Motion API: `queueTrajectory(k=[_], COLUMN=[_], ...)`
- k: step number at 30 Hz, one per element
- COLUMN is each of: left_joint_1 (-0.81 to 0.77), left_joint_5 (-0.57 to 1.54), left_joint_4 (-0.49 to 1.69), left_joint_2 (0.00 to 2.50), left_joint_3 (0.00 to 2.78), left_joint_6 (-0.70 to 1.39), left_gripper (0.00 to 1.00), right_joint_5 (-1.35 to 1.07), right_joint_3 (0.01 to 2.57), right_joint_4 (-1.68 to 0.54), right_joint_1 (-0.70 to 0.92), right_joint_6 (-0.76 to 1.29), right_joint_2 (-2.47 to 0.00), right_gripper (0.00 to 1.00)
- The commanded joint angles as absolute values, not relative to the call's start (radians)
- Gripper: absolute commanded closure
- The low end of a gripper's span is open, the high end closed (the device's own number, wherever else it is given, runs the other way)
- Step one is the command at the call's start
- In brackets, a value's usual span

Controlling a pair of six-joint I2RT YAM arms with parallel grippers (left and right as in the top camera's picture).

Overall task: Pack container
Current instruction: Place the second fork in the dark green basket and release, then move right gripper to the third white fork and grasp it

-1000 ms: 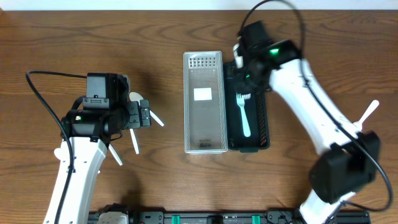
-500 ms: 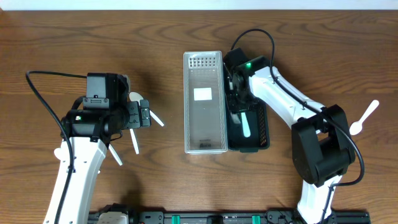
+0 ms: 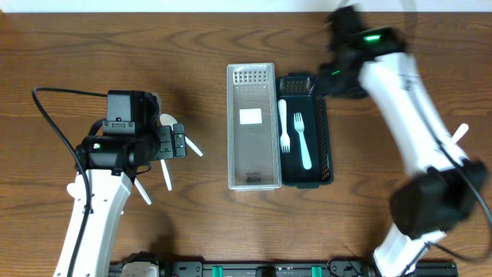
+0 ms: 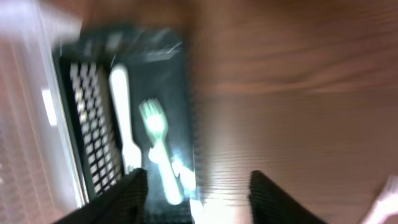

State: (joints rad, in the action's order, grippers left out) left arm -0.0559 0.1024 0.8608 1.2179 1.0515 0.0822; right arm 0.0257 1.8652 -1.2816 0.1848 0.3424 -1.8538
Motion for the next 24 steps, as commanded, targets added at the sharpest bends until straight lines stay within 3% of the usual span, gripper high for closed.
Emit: queueTrajectory(k=[1, 4, 9, 16, 24], left_joint_1=[-0.056, -0.056, -0.056, -0.056, -0.056], left_joint_5=[0.109, 0.109, 0.109, 0.109, 0.109], left_joint_4=[0.863, 0.863, 0.863, 0.864, 0.863], left_joint_2=[1.222, 1.222, 1.222, 1.222, 1.222], left_joint_3=[1.066, 1.066, 1.066, 1.066, 1.066], left_joint_6=[0.088, 0.088, 0.088, 0.088, 0.088], left_gripper=[0.02, 0.02, 0.02, 0.02, 0.02], right_joint_5=[0.052, 0.052, 0.044, 0.017, -0.045], right_joint_3=[1.892, 1.886, 1.831, 1.537, 1.201], right_joint_4=[-1.324, -1.373, -1.415, -1.263, -0.976], right_joint_1=[0.020, -0.138, -0.387, -0.584, -0.613], right_joint_6=[0.390, 0.389, 0.345, 0.287, 0.238], right_joint_2=[-1.720, -1.678, -1.675, -1.676, -1.682], right_gripper=[0.36, 0.14, 0.02, 0.01, 0.01])
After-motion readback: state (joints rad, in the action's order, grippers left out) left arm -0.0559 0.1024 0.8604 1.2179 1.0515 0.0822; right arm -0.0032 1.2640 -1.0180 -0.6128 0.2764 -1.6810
